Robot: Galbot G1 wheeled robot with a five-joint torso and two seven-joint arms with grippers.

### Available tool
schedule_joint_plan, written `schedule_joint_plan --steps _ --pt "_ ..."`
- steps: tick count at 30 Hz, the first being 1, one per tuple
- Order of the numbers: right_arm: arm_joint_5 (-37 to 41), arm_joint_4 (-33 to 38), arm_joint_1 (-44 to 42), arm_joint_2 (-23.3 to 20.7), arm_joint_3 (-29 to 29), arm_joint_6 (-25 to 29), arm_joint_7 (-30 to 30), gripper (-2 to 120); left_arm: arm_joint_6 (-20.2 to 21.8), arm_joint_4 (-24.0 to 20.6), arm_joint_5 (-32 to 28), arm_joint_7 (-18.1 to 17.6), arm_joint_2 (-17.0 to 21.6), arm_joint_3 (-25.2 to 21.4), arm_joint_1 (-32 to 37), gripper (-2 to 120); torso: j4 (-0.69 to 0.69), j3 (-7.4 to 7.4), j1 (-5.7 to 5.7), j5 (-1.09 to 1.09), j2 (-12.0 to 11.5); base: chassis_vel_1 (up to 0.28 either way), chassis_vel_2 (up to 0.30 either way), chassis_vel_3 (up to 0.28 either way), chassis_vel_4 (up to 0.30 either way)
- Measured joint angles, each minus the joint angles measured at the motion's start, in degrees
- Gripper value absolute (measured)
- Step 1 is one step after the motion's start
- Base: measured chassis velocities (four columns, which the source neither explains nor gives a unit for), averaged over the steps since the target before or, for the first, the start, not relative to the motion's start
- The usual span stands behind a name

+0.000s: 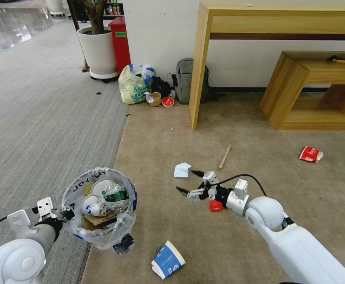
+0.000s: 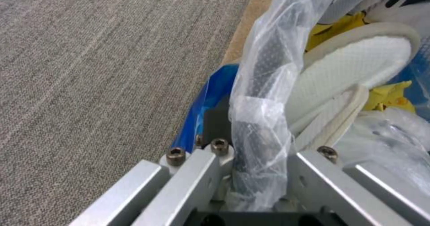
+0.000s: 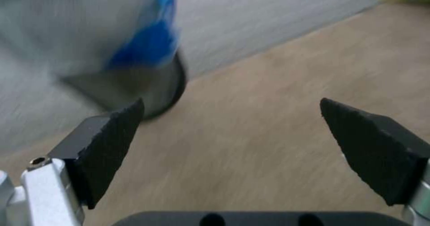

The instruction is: Pick up the trash bin and place the garbage on the floor into it.

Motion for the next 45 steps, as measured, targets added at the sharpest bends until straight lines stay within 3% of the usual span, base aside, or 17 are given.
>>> schedule_joint_plan --steps 5,8,11,16,19,24,32,36,45 --pt "-3.95 -5.23 1.43 0.21 -2.79 1.21 -4.94 100 0.0 -0.1 0.02 0.0 -0.07 -0.18 0.26 0 0.0 0.0 0.0 0.0 0.0 0.0 0.0 0.0 0.0" --pt "-7.21 -10.69 4.0 1.09 -9.47 0.53 -7.27 100 0.0 -0.18 0.06 -0.08 -0.19 -0.14 0.31 0 -0.01 0.0 0.0 -0.01 0.0 0.0 0.0 0.0 0.0" --pt "-8.47 -13.45 5.82 2.58 -12.58 0.18 -8.22 100 0.0 -0.28 0.05 -0.39 -0.35 0.05 0.18 0 0.0 0.0 0.0 -0.01 0.0 0.0 0.0 0.0 0.0" --pt "-8.15 -17.07 8.53 4.99 -16.25 -1.72 -8.31 100 0.0 -0.52 0.05 -0.65 -0.33 0.29 0.25 0 0.0 0.0 0.0 -0.02 0.0 0.0 0.0 0.0 0.0" --pt "-4.29 -19.85 11.53 6.99 -20.04 -5.66 -8.58 100 0.0 -0.96 0.12 -0.94 -0.31 0.43 0.53 0 0.0 0.0 0.0 -0.01 0.0 0.0 0.0 0.0 0.0" --pt "3.23 -22.74 16.38 8.26 -27.31 -11.96 -4.12 100 0.0 -1.78 0.11 -1.4 -0.32 0.49 0.99 0 0.0 0.0 0.0 -0.02 0.0 0.0 0.0 0.0 0.0" --pt "8.24 -22.16 19.52 8.04 -35.2 -17.44 2.02 100 0.0 -2.24 0.14 -1.85 -0.55 0.75 1.16 0 0.0 0.0 0.0 -0.01 0.0 0.0 0.0 0.0 0.0" --pt "8.37 -21.7 19.9 7.81 -36.79 -18.54 2.97 100 0.0 -2.33 0.1 -2.08 -0.49 0.91 1.07 0 -0.01 0.0 0.0 -0.02 0.0 0.0 0.0 0.0 0.0" --pt "13.65 -20.26 20.06 8.3 -38.02 -27.05 9.03 100 0.0 -2.41 -0.05 -2.33 -0.39 1.11 0.94 0 0.0 0.0 0.0 -0.01 0.0 0.0 0.0 0.0 0.0"
